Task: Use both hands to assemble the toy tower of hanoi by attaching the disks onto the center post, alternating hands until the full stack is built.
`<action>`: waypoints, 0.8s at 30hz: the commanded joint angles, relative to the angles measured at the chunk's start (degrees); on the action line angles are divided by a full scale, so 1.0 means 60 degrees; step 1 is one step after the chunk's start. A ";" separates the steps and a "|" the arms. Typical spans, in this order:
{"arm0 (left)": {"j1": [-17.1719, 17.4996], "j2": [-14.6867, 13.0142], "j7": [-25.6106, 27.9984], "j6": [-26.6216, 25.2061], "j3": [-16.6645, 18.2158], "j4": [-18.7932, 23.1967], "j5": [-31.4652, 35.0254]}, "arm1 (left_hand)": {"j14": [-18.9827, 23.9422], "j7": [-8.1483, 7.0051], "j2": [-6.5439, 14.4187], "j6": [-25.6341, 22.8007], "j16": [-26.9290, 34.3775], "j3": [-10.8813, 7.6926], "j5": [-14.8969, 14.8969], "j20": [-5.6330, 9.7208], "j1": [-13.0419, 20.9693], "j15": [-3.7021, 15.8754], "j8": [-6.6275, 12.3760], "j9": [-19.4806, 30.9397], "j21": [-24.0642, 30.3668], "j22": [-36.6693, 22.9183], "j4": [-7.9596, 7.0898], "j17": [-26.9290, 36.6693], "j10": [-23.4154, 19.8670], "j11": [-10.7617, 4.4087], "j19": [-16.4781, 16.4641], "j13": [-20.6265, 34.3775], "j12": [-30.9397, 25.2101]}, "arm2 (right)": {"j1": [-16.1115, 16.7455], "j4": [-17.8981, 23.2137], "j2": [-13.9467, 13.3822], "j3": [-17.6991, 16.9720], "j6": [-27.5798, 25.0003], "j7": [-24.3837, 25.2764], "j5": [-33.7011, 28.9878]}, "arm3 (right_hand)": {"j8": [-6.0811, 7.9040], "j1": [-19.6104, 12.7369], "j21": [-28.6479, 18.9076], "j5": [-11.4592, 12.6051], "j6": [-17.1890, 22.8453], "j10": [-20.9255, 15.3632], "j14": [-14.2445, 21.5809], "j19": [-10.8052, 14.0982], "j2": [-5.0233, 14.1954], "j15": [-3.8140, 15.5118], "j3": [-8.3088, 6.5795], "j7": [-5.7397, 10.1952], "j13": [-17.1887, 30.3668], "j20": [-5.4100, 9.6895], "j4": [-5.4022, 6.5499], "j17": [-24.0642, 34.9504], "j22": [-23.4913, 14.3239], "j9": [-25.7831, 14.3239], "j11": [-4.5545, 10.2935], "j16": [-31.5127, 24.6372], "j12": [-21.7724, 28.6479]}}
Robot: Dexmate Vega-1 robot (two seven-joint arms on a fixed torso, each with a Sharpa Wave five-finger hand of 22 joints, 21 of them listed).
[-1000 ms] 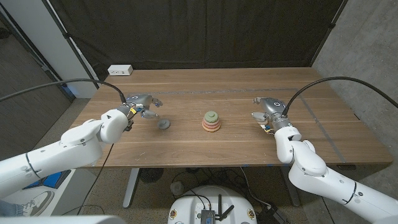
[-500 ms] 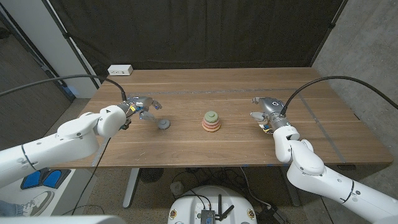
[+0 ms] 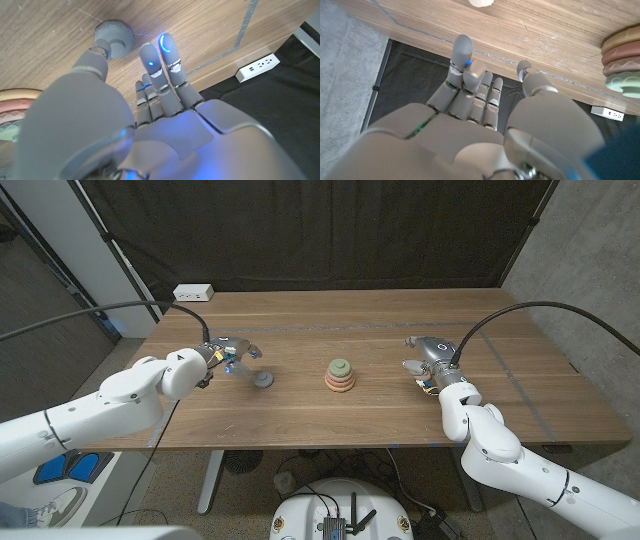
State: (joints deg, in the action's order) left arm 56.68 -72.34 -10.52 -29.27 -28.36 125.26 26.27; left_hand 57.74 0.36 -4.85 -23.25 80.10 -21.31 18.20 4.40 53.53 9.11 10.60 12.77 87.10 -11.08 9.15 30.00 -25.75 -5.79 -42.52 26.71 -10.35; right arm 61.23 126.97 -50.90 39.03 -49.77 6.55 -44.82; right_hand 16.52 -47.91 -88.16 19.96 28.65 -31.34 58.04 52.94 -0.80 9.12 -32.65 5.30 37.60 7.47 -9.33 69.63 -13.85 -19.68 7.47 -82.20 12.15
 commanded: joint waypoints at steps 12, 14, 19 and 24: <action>-0.0275 0.0648 -0.0449 0.0641 -0.0484 -0.0677 0.1169 | 0.0016 0.0049 -0.0146 0.0214 0.0016 0.0165 -0.0090 0.1210 -0.0176 0.0569 0.0031 -0.0006 -0.0035 0.0016 -0.0069 -0.0097 0.0217 -0.0010 0.0021 -0.0068 -0.0033 | 0.0031 0.0103 -0.0052 0.0010 0.0025 -0.0131 -0.0144 | 0.0025 -0.0029 -0.0037 0.0096 0.0014 -0.0077 0.0007 -0.0051 0.0100 0.0550 -0.0078 -0.0050 0.0028 0.0815 0.0006 0.0042 -0.0018 0.0007 -0.0020 0.0009 -0.0013; -0.0256 0.0690 -0.0442 0.0660 -0.0471 -0.0705 0.1208 | -0.0027 0.0043 -0.0156 0.0266 -0.0016 0.0190 -0.0107 0.1207 -0.0204 0.0569 0.0032 -0.0014 -0.0050 0.0023 -0.0077 -0.0137 0.0237 0.0014 0.0037 -0.0084 -0.0044 | 0.0039 0.0105 -0.0061 0.0001 0.0043 -0.0135 -0.0146 | 0.0026 -0.0028 -0.0042 0.0103 0.0018 -0.0083 0.0007 -0.0047 0.0101 0.0550 -0.0080 -0.0050 0.0029 0.0815 0.0005 0.0043 -0.0023 0.0008 -0.0023 0.0008 -0.0013; -0.0301 0.0914 -0.0402 0.0746 -0.0533 -0.0952 0.1343 | -0.0044 0.0057 -0.0154 0.0261 -0.0019 0.0212 -0.0127 0.1211 -0.0219 0.0569 0.0060 -0.0024 -0.0060 0.0026 -0.0080 -0.0151 0.0257 0.0014 0.0043 -0.0105 -0.0059 | 0.0010 0.0128 -0.0085 0.0055 -0.0020 -0.0262 -0.0266 | 0.0025 -0.0035 -0.0043 0.0125 0.0019 -0.0105 -0.0026 -0.0055 0.0105 0.0553 -0.0090 -0.0057 0.0031 0.0816 -0.0005 0.0014 -0.0023 0.0010 -0.0018 0.0038 -0.0014; -0.0341 0.1079 -0.0334 0.0868 -0.0611 -0.1112 0.1491 | -0.0037 0.0064 -0.0150 0.0248 -0.0004 0.0224 -0.0139 0.1211 -0.0222 0.0570 0.0079 -0.0031 -0.0062 0.0028 -0.0080 -0.0145 0.0236 0.0025 0.0039 -0.0119 -0.0080 | -0.0046 0.0125 -0.0070 0.0093 -0.0039 -0.0369 -0.0363 | 0.0025 -0.0046 -0.0040 0.0138 0.0022 -0.0097 -0.0018 -0.0061 0.0106 0.0554 -0.0097 -0.0047 0.0040 0.0816 -0.0013 0.0023 -0.0019 0.0011 -0.0013 0.0028 -0.0019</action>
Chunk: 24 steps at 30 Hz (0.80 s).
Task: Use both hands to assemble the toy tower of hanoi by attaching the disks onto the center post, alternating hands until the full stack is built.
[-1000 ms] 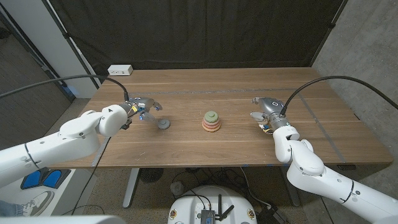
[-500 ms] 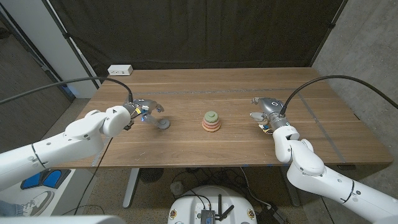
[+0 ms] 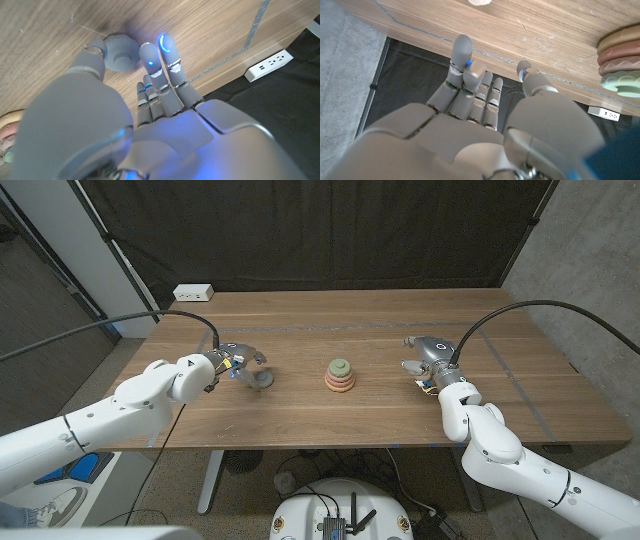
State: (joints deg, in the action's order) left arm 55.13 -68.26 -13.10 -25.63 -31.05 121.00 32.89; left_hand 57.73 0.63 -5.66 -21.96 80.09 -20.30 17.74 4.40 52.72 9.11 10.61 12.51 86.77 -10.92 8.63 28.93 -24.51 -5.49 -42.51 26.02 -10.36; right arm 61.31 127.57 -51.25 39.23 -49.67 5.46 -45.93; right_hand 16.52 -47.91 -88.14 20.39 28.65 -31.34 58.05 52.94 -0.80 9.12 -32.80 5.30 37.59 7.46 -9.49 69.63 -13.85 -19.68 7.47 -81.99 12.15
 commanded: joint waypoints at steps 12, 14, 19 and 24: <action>-0.0257 0.0711 -0.0024 0.0461 -0.0294 -0.0686 0.0547 | -0.0026 0.0016 0.0020 -0.0031 0.0020 0.0076 -0.0094 0.1214 -0.0063 0.0571 0.0139 -0.0009 -0.0011 0.0004 0.0020 0.0026 -0.0078 -0.0027 0.0023 -0.0052 -0.0142 | -0.0097 -0.0013 0.0047 0.0062 -0.0022 -0.0321 -0.0258 | 0.0023 -0.0058 -0.0057 0.0097 0.0021 -0.0097 -0.0017 -0.0057 0.0105 0.0553 -0.0084 -0.0047 0.0053 0.0815 0.0003 0.0027 -0.0027 0.0015 0.0004 -0.0014 -0.0031; -0.0296 0.0749 -0.0084 0.0489 -0.0329 -0.0725 0.0576 | -0.0023 0.0015 0.0028 -0.0041 0.0025 0.0077 -0.0097 0.1214 -0.0061 0.0571 0.0147 -0.0011 -0.0011 0.0004 0.0020 0.0028 -0.0106 -0.0041 0.0022 -0.0058 -0.0154 | -0.0113 -0.0019 0.0063 0.0073 -0.0038 -0.0353 -0.0288 | 0.0023 -0.0057 -0.0060 0.0103 0.0023 -0.0097 -0.0010 -0.0054 0.0106 0.0553 -0.0085 -0.0047 0.0055 0.0815 0.0004 0.0033 -0.0029 0.0016 -0.0004 -0.0021 -0.0032; -0.0338 0.0798 -0.0202 0.0480 -0.0364 -0.0771 0.0624 | -0.0011 0.0002 0.0055 -0.0145 0.0033 0.0080 -0.0108 0.1215 -0.0054 0.0572 0.0195 -0.0018 -0.0014 0.0005 0.0019 0.0023 -0.0186 -0.0041 0.0019 -0.0077 -0.0186 | -0.0135 -0.0018 0.0053 0.0071 -0.0009 -0.0418 -0.0328 | 0.0021 -0.0061 -0.0050 0.0117 0.0021 -0.0109 -0.0012 -0.0071 0.0105 0.0553 -0.0089 -0.0049 0.0056 0.0815 0.0002 0.0036 -0.0018 0.0018 -0.0007 -0.0023 -0.0035; -0.0328 0.0801 -0.0303 0.0396 -0.0365 -0.0773 0.0650 | 0.0006 -0.0005 0.0073 -0.0180 0.0049 0.0081 -0.0115 0.1215 -0.0042 0.0572 0.0212 -0.0022 -0.0009 0.0004 0.0023 0.0030 -0.0237 -0.0036 0.0003 -0.0092 -0.0202 | -0.0169 -0.0023 0.0067 0.0072 0.0005 -0.0494 -0.0362 | 0.0019 -0.0062 -0.0055 0.0131 0.0022 -0.0119 -0.0068 -0.0072 0.0108 0.0555 -0.0091 -0.0049 0.0056 0.0814 0.0003 -0.0018 -0.0018 0.0019 -0.0012 0.0033 -0.0040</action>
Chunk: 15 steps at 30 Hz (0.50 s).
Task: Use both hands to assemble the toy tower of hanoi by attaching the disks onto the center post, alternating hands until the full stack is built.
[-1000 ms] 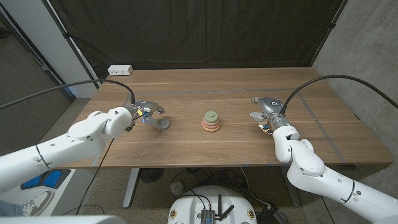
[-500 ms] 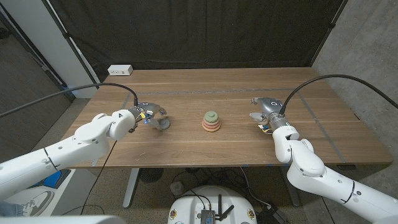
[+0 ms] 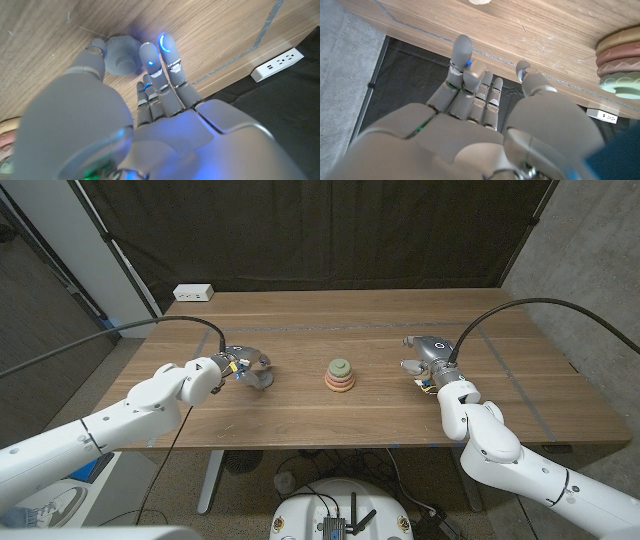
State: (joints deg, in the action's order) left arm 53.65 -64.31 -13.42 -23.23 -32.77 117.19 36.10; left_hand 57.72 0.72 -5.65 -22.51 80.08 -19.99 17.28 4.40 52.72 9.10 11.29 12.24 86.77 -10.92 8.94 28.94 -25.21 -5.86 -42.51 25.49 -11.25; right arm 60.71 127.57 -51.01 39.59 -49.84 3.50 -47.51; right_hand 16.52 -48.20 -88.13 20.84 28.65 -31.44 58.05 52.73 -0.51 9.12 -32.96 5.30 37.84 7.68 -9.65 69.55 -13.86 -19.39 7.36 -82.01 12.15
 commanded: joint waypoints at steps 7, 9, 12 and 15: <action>-0.0035 0.0251 -0.0092 0.0005 -0.0077 -0.0273 0.0047 | 0.0025 -0.0032 0.0094 -0.0171 0.0069 0.0035 -0.0052 0.1214 -0.0023 0.0573 0.0131 0.0015 -0.0014 0.0008 -0.0020 0.0031 -0.0178 0.0001 -0.0009 -0.0032 -0.0066 | -0.0118 -0.0078 0.0106 0.0035 0.0064 -0.0257 -0.0110 | 0.0013 -0.0012 -0.0059 0.0077 0.0011 -0.0142 -0.0027 -0.0041 0.0069 0.0553 -0.0067 -0.0060 0.0029 0.0778 0.0035 0.0032 -0.0017 -0.0026 0.0007 -0.0001 -0.0027; -0.0064 0.0290 -0.0118 0.0004 -0.0102 -0.0301 0.0038 | 0.0004 -0.0030 0.0109 -0.0162 0.0048 0.0036 -0.0057 0.1214 -0.0020 0.0572 0.0128 0.0012 -0.0016 0.0009 -0.0022 0.0005 -0.0179 0.0003 -0.0010 -0.0044 -0.0063 | -0.0111 -0.0087 0.0116 0.0022 0.0093 -0.0243 -0.0090 | 0.0013 -0.0009 -0.0060 0.0081 0.0013 -0.0142 -0.0015 -0.0041 0.0071 0.0552 -0.0068 -0.0060 0.0032 0.0778 0.0037 0.0043 -0.0016 -0.0025 0.0007 -0.0012 -0.0028; -0.0100 0.0325 -0.0157 -0.0012 -0.0145 -0.0328 0.0053 | 0.0023 -0.0026 0.0121 -0.0162 0.0065 0.0036 -0.0060 0.1214 -0.0018 0.0572 0.0127 0.0011 -0.0016 0.0008 -0.0024 0.0018 -0.0210 0.0013 -0.0013 -0.0050 -0.0073 | -0.0105 -0.0094 0.0127 0.0013 0.0103 -0.0238 -0.0086 | 0.0013 -0.0004 -0.0065 0.0088 0.0015 -0.0136 -0.0013 -0.0038 0.0073 0.0552 -0.0067 -0.0068 0.0037 0.0777 0.0040 0.0044 -0.0019 -0.0024 -0.0002 -0.0013 -0.0033; -0.0140 0.0368 -0.0229 -0.0022 -0.0199 -0.0376 0.0044 | 0.0022 -0.0022 0.0150 -0.0162 0.0061 0.0031 -0.0062 0.1216 -0.0014 0.0572 0.0127 0.0010 -0.0008 0.0005 -0.0029 0.0010 -0.0205 0.0005 -0.0029 -0.0058 -0.0069 | -0.0088 -0.0097 0.0135 -0.0008 0.0124 -0.0223 -0.0059 | 0.0014 0.0003 -0.0070 0.0094 0.0019 -0.0137 -0.0015 -0.0034 0.0076 0.0551 -0.0067 -0.0075 0.0040 0.0777 0.0045 0.0040 -0.0022 -0.0024 0.0004 -0.0009 -0.0036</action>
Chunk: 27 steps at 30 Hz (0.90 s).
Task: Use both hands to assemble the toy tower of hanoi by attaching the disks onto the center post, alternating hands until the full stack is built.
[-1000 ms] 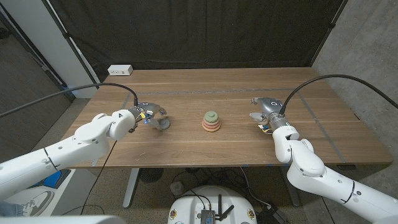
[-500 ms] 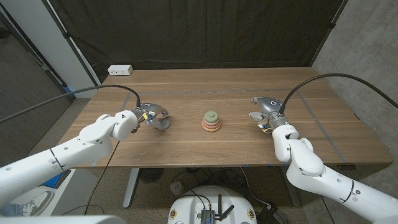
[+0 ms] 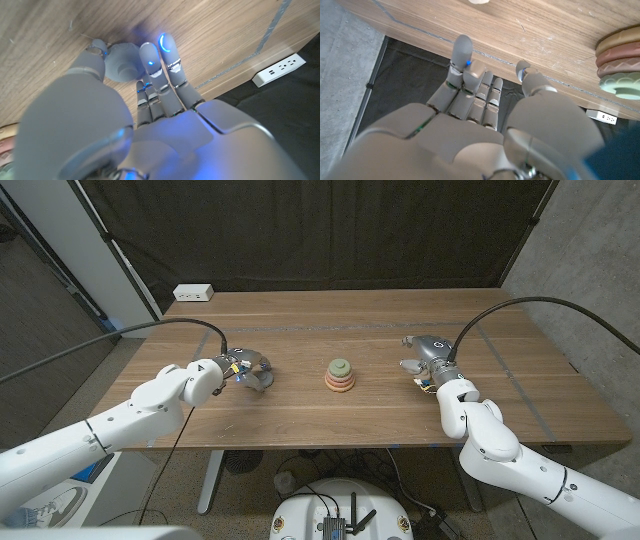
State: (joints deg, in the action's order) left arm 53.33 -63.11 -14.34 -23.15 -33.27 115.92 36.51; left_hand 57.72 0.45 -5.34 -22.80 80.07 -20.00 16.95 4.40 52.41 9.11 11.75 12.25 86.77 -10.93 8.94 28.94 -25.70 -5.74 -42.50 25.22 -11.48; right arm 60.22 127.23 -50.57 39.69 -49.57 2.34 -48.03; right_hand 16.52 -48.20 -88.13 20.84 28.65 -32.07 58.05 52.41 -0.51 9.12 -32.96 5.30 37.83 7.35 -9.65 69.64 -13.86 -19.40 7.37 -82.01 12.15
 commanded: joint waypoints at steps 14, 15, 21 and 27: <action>0.0165 0.0120 0.0147 -0.0339 -0.0061 -0.0012 -0.0060 | 0.0269 -0.0246 0.0349 -0.1194 0.0213 -0.0062 -0.0026 0.1236 0.0407 0.0579 0.0484 0.0099 0.0112 -0.0018 0.0057 0.0024 -0.1319 -0.0459 -0.0222 -0.0015 -0.0401 | 0.0051 -0.0033 0.0064 -0.0050 0.0092 -0.0016 0.0052 | 0.0020 0.0033 -0.0072 0.0126 0.0041 -0.0054 -0.0020 0.0015 0.0091 0.0551 -0.0068 -0.0075 0.0050 0.0831 0.0059 0.0021 -0.0019 -0.0019 -0.0017 0.0000 -0.0041; 0.0192 0.0115 0.0177 -0.0365 -0.0050 0.0009 -0.0070 | 0.0360 -0.0306 0.0387 -0.1348 0.0274 -0.0075 -0.0027 0.1237 0.0467 0.0580 0.0560 0.0146 0.0141 -0.0020 0.0064 0.0053 -0.1514 -0.0472 -0.0280 0.0014 -0.0455 | 0.0058 -0.0046 0.0074 -0.0054 0.0106 0.0000 0.0071 | 0.0018 0.0036 -0.0069 0.0129 0.0037 -0.0065 -0.0039 0.0012 0.0092 0.0551 -0.0068 -0.0068 0.0051 0.0831 0.0060 0.0004 -0.0016 -0.0018 -0.0027 0.0019 -0.0038; 0.0445 0.0081 0.0514 -0.0559 0.0078 0.0157 -0.0169 | 0.0654 -0.0333 0.0536 -0.1779 0.0501 -0.0170 -0.0006 0.1250 0.0703 0.0579 0.0778 0.0290 0.0209 -0.0021 0.0093 0.0260 -0.2146 -0.0667 -0.0441 0.0118 -0.0617 | 0.0110 -0.0141 0.0127 -0.0098 0.0211 0.0143 0.0239 | 0.0026 0.0046 -0.0072 0.0138 0.0059 -0.0068 -0.0031 0.0013 0.0097 0.0551 -0.0068 -0.0074 0.0059 0.0831 0.0064 0.0011 -0.0017 -0.0017 -0.0020 0.0015 -0.0038; 0.0582 0.0119 0.0957 -0.0661 0.0162 0.0183 -0.0188 | 0.0824 -0.0365 0.0651 -0.2022 0.0629 -0.0268 0.0024 0.1271 0.0890 0.0576 0.0902 0.0389 0.0262 -0.0023 0.0116 0.0438 -0.2483 -0.0711 -0.0599 0.0199 -0.0678 | 0.0119 -0.0139 0.0111 -0.0088 0.0209 0.0176 0.0273 | 0.0022 0.0070 -0.0075 0.0156 0.0053 -0.0076 -0.0022 0.0013 0.0112 0.0549 -0.0069 -0.0077 0.0066 0.0831 0.0075 0.0020 -0.0019 -0.0016 0.0000 0.0008 -0.0041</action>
State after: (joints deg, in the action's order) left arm 55.09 -62.45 -12.17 -25.78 -33.22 116.37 35.88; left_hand 61.95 -1.84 -1.78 -34.10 83.16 -21.00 16.75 5.05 56.60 10.87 16.67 14.18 87.98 -10.93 9.60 30.92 -36.50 -7.03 -45.59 26.03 -15.07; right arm 60.63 126.70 -50.03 39.31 -48.71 2.60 -47.24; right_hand 16.52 -47.72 -88.37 21.29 28.86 -32.06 58.05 52.42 -0.03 9.12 -33.20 5.10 38.12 7.36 -9.40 69.65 -13.86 -19.41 7.37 -82.01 12.15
